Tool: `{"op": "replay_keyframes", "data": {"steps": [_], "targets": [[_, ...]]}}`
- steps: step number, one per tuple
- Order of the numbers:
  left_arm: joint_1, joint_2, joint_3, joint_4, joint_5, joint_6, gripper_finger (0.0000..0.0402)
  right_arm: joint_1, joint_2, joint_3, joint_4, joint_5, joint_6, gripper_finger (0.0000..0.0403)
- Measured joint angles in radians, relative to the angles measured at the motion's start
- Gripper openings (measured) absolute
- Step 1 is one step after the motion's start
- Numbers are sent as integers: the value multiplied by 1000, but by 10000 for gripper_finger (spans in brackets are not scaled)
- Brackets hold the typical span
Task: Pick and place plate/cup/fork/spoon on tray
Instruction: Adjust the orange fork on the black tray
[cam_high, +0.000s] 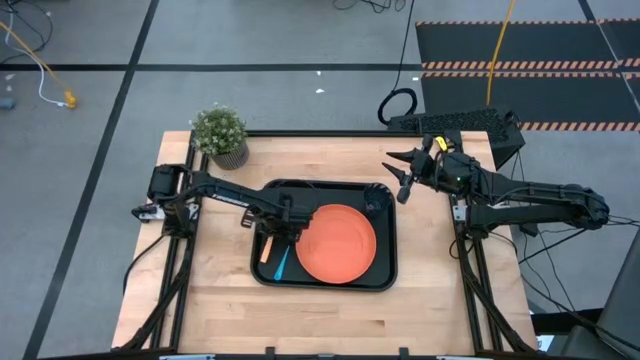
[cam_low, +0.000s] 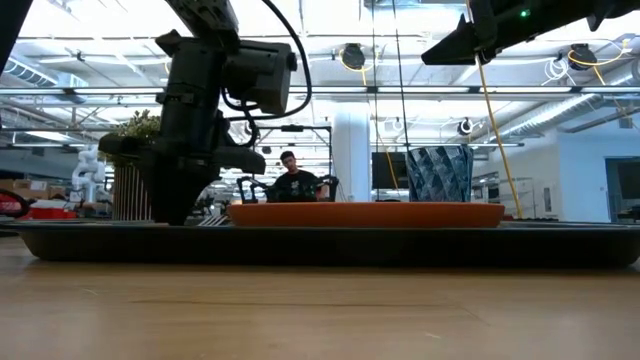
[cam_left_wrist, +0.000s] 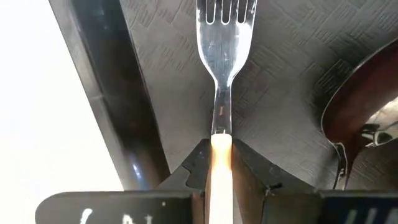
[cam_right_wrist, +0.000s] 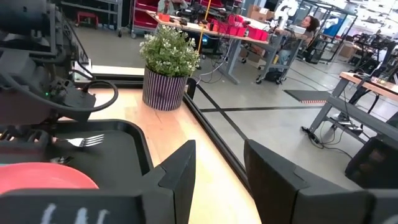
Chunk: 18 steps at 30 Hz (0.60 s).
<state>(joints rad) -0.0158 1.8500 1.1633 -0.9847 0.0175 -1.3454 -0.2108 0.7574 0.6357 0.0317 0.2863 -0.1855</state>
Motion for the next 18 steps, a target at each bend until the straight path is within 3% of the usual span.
{"op": "replay_keyframes", "data": {"steps": [18], "targets": [[-13, -2, 1, -4, -19, -116, 48, 1, 0, 0, -6, -4, -17, 130]]}}
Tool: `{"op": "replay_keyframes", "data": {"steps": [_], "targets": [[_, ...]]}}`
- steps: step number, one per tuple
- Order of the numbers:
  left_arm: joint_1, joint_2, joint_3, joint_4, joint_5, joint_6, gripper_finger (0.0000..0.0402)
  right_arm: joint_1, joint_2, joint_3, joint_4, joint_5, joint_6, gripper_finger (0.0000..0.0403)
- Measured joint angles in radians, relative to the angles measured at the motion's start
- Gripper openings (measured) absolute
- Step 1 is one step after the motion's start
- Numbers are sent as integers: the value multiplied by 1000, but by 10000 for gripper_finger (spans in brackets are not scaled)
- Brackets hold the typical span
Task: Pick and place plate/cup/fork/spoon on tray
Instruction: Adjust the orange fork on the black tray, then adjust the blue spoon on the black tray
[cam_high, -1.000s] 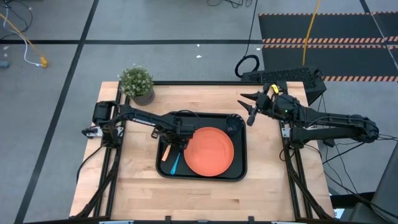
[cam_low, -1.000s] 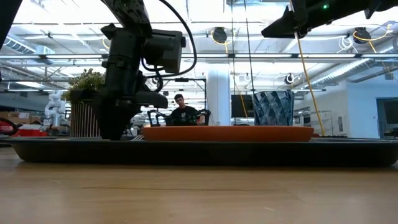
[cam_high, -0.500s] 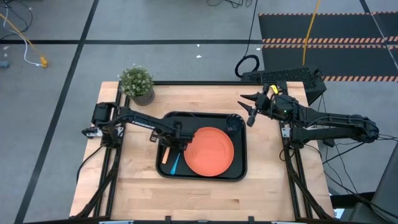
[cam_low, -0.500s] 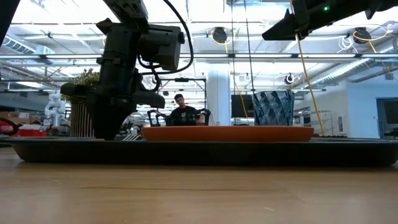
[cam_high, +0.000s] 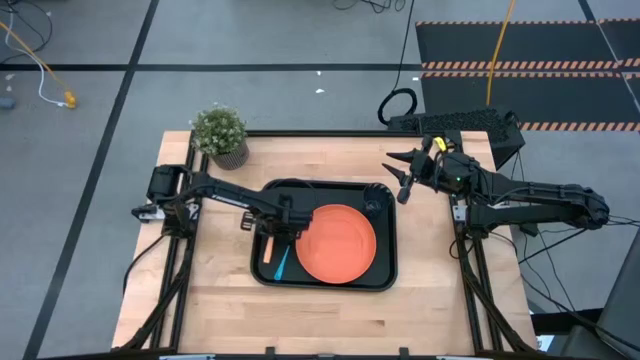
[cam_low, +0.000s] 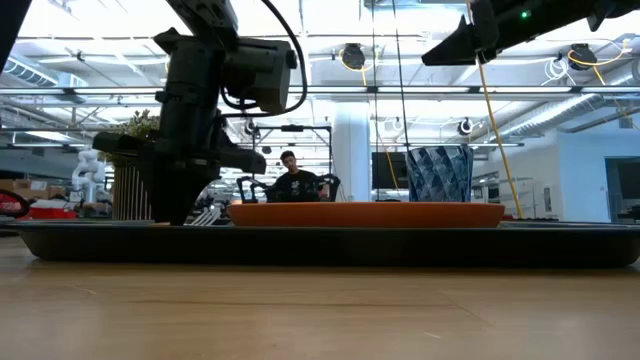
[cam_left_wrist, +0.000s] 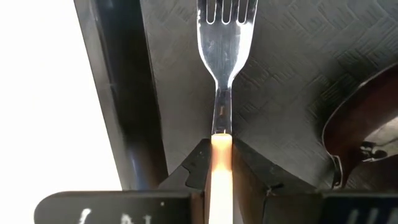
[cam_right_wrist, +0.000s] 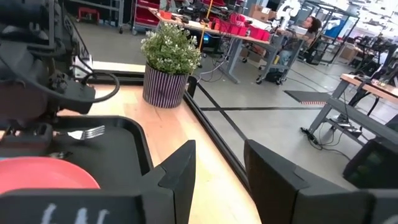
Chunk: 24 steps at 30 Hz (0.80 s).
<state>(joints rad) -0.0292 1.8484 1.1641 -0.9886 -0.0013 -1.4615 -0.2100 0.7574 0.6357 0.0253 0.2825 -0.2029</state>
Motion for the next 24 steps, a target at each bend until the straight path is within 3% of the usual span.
{"op": "replay_keyframes", "data": {"steps": [7, 24], "targets": [[-20, 0, 0, 8, 0, -32, 53, 0, 0, 0, -1, 0, -43, 130], [-24, 0, 0, 2, -5, -51, 112, 0, 0, 0, -38, -2, -56, 130]]}}
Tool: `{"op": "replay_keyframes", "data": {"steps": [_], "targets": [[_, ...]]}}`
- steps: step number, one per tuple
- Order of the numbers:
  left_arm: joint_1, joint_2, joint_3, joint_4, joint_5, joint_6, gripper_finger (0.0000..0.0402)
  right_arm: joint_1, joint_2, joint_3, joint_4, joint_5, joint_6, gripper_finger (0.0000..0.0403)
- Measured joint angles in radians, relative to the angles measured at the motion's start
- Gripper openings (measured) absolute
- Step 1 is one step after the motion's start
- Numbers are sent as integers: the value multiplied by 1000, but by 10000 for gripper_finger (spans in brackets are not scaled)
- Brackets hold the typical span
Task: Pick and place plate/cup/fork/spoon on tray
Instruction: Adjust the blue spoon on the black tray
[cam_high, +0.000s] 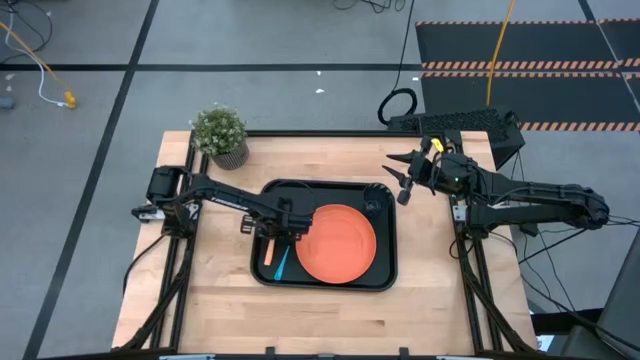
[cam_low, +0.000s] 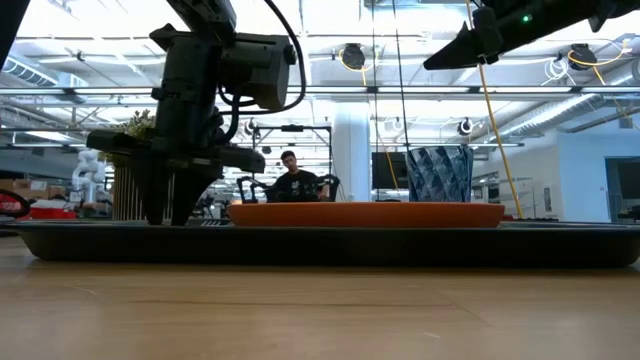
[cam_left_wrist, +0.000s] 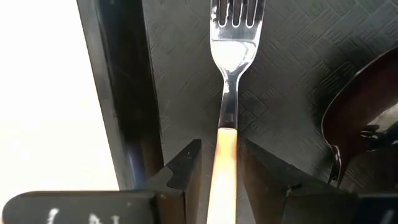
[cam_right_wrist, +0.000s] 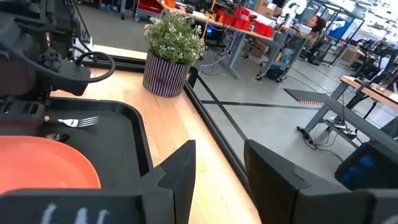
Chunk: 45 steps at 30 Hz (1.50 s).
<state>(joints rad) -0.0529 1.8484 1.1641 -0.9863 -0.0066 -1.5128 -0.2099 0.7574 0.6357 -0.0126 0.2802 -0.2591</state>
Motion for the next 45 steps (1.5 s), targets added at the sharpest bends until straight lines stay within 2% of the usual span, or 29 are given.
{"op": "replay_keyframes", "data": {"steps": [6, 15, 26, 45], "targets": [[21, -27, 12, -12, -1, 41, 113, 0, 0, 0, 0, 0, 7, 130], [-13, -100, 125, 14, -58, 84, 113, 0, -1, 0, -11, 2, 11, 130], [-107, -1, 140, 52, 16, 109, 113, 0, -1, 0, -15, 2, 11, 130], [-116, 114, 139, 104, 24, 156, 113, 0, -1, 0, -10, 2, 11, 130]]}}
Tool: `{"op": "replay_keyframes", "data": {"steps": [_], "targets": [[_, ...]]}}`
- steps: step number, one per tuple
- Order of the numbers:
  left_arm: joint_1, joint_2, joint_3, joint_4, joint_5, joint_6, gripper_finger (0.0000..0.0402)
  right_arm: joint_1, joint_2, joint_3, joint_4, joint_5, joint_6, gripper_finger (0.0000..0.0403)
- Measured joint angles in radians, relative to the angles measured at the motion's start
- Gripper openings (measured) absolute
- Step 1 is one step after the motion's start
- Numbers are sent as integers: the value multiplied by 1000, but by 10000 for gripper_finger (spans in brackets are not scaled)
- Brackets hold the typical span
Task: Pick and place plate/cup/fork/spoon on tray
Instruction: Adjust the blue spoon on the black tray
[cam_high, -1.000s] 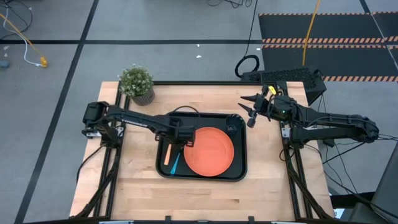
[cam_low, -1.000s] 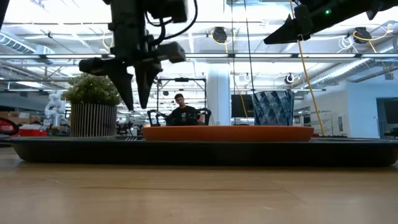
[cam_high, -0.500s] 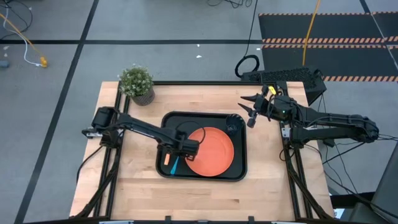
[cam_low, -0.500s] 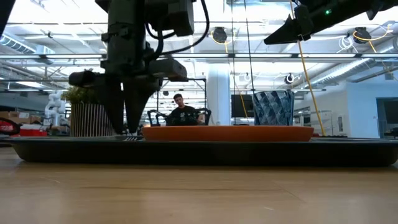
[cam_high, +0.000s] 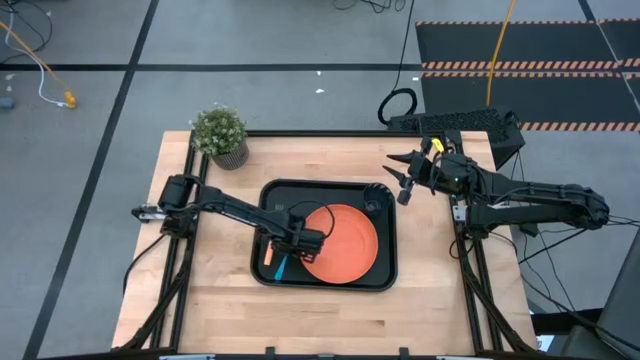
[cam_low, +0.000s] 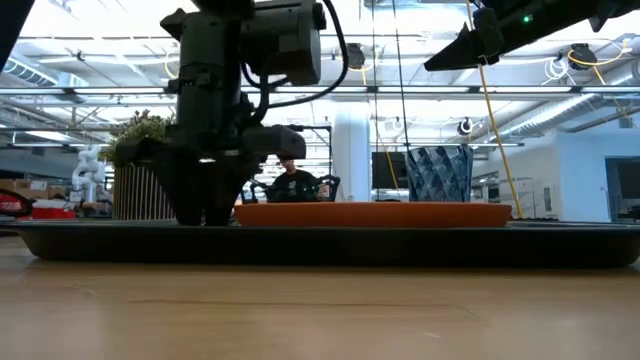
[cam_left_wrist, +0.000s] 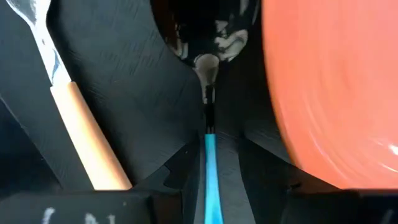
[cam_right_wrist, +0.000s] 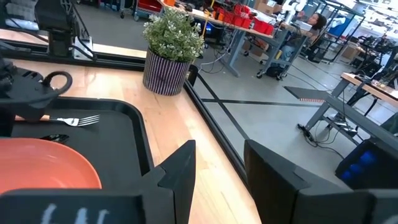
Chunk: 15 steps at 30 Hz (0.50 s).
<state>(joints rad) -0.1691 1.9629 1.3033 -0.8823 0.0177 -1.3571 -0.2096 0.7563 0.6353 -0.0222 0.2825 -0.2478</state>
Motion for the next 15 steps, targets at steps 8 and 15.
{"op": "replay_keyframes", "data": {"steps": [8, 15], "targets": [[8, -1, -1, -12, -17, -15, 113, 0, 0, 0, 0, 0, 0, 130], [10, 0, -1, -45, -18, -51, 113, 0, 0, 0, 0, 0, 0, 130]]}}
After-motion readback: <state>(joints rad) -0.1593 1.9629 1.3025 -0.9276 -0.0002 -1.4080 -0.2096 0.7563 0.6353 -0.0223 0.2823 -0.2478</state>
